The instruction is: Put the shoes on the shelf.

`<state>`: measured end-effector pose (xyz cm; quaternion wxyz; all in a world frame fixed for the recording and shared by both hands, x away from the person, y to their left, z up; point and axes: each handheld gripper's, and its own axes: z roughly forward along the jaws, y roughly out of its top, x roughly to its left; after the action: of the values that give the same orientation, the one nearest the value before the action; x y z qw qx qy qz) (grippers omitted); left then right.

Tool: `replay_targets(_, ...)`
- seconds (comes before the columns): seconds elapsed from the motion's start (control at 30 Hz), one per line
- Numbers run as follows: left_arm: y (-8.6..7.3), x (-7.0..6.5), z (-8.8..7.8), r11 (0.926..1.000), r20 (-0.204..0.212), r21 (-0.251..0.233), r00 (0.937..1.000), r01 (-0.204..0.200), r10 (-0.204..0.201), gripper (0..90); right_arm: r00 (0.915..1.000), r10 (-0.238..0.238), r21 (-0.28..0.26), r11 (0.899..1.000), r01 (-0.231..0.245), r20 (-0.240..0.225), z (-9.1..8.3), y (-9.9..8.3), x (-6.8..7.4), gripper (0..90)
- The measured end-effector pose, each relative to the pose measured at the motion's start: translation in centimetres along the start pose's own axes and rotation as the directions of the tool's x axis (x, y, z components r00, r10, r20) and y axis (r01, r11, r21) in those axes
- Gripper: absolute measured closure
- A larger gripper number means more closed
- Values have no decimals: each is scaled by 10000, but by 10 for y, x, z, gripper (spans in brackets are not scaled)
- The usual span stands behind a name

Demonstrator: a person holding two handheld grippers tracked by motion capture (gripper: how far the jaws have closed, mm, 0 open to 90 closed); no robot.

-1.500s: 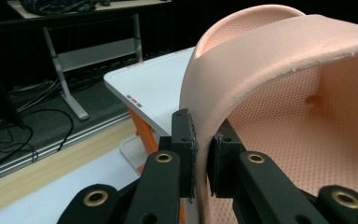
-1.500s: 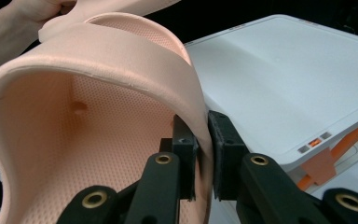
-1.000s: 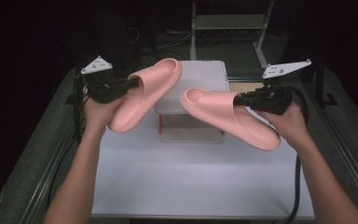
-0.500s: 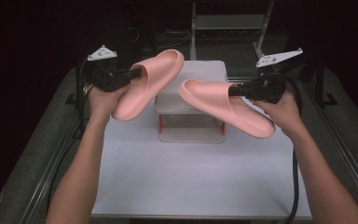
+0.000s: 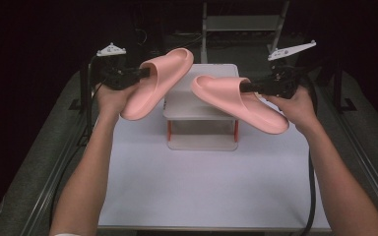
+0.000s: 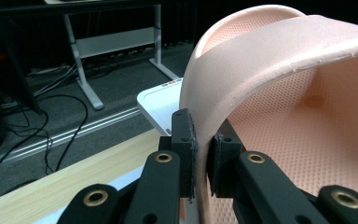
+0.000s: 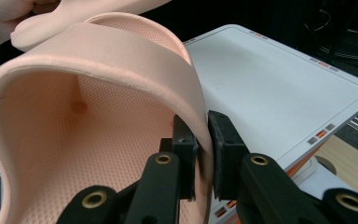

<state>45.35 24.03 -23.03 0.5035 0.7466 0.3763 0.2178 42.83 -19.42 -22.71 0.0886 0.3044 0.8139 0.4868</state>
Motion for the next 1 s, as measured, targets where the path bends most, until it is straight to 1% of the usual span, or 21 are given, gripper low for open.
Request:
replay_targets(0.27, 2, 3, 8, 9999, -17, 68, 9999, 150, -150, 825, 9998, 83, 101, 9999, -85, 207, 5, 14, -10, 814)
replay_targets(0.4, 5, 4, 11, 9998, -86, 141, 9998, 160, -158, 824, 9992, 181, 177, 9997, -187, 364, 8, 20, -16, 813)
replay_targets(0.57, 9, 3, 13, 9998, -93, 189, 9999, 115, -113, 824, 9978, 369, 117, 9992, -376, 546, 10, 24, -24, 814)
replay_targets(0.73, 12, 1, 16, 9997, -116, 205, 9999, 111, -108, 825, 9950, 585, 50, 9982, -591, 814, 9, 27, -31, 814)
replay_targets(0.87, 12, 1, 19, 9995, -132, 303, 9999, 112, -108, 824, 9920, 760, -48, 9971, -759, 1004, 8, 29, -35, 814)
replay_targets(1.0, 11, 2, 21, 9992, -158, 370, 9998, 133, -127, 824, 9889, 921, -29, 9957, -924, 1163, 10, 28, -39, 814)
